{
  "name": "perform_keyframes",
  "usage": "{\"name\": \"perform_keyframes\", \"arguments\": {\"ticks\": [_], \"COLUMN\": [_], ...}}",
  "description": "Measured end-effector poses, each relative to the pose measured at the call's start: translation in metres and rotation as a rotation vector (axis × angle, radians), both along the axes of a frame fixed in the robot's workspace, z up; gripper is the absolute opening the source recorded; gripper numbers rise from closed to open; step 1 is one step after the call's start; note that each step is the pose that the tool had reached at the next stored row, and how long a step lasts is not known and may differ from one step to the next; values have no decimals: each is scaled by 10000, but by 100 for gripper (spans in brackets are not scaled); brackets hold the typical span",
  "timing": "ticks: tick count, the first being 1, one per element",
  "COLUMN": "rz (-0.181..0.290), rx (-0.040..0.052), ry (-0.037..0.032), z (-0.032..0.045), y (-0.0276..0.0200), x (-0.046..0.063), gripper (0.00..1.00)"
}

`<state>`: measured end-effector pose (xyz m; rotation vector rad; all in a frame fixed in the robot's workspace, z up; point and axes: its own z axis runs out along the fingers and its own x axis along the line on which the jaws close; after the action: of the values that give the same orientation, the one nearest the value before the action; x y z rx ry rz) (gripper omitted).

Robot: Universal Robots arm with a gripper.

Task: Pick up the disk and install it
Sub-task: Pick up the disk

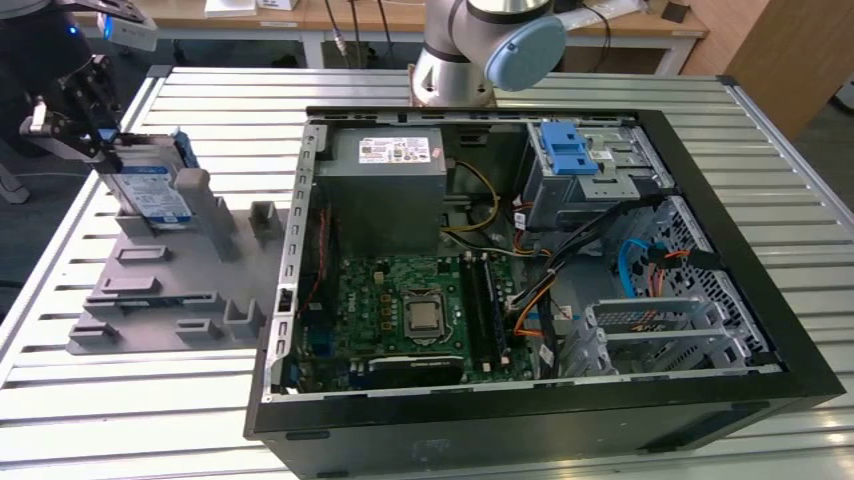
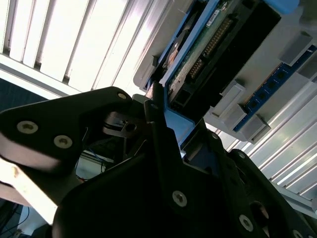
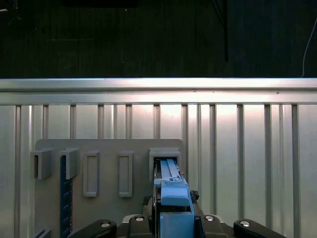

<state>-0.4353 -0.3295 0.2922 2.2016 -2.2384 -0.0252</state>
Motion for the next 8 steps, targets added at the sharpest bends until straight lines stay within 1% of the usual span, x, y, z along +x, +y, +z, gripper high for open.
{"name": "perform_keyframes", "arguments": {"ticks": [8], "rz": [0], "rx": [1], "ry": [0], "z": [84], "y": [0], "x": [0], "gripper": [37]}}
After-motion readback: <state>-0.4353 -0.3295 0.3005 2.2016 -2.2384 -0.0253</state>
